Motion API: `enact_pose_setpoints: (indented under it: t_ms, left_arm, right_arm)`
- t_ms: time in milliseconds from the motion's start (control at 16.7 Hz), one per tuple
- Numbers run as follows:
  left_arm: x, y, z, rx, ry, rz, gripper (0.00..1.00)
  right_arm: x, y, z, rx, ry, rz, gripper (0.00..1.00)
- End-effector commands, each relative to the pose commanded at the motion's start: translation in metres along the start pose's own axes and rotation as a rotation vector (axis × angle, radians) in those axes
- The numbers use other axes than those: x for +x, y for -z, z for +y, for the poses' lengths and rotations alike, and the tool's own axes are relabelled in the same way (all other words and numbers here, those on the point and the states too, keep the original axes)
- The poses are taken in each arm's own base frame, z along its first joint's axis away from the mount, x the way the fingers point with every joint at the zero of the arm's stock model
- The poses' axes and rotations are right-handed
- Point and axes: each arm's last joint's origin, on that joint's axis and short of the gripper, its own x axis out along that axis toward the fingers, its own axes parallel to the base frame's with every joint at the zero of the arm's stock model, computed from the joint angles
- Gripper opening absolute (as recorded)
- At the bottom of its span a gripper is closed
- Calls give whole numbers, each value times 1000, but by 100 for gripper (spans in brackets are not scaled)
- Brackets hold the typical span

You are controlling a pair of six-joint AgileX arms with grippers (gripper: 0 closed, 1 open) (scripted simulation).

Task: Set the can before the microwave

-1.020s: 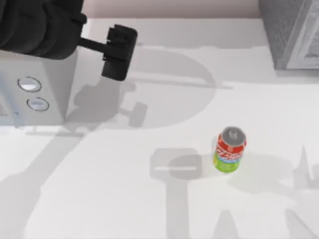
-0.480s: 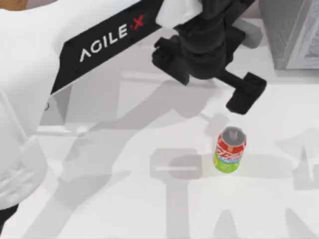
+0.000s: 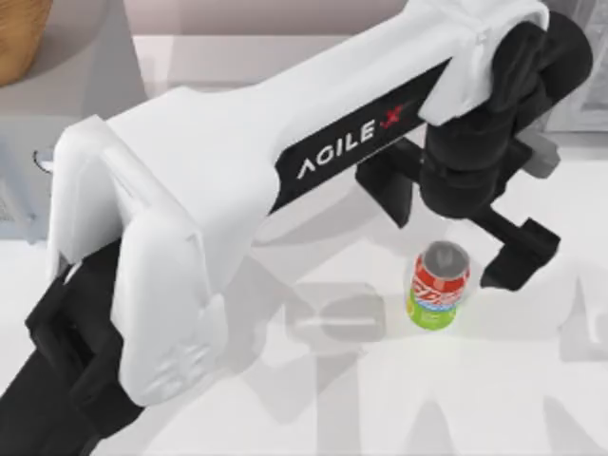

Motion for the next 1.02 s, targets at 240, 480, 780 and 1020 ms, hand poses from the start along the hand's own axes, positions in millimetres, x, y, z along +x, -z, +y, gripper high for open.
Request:
enact_pose_setpoints:
  t_ms: [240,480,780,1020]
  left_arm:
    - [1,0,2,-4,0,1,100]
    - [19,-1,1,0,0,0,100]
    - [58,0,0,0,0,0,100]
    - [60,0,0,0,0,0,100]
  right_arm:
    - [0,0,0,0,0,0,100]
    - [0,0,0,0,0,0,100]
    - [0,0,0,0,0,0,100]
    - [0,0,0,0,0,0,100]
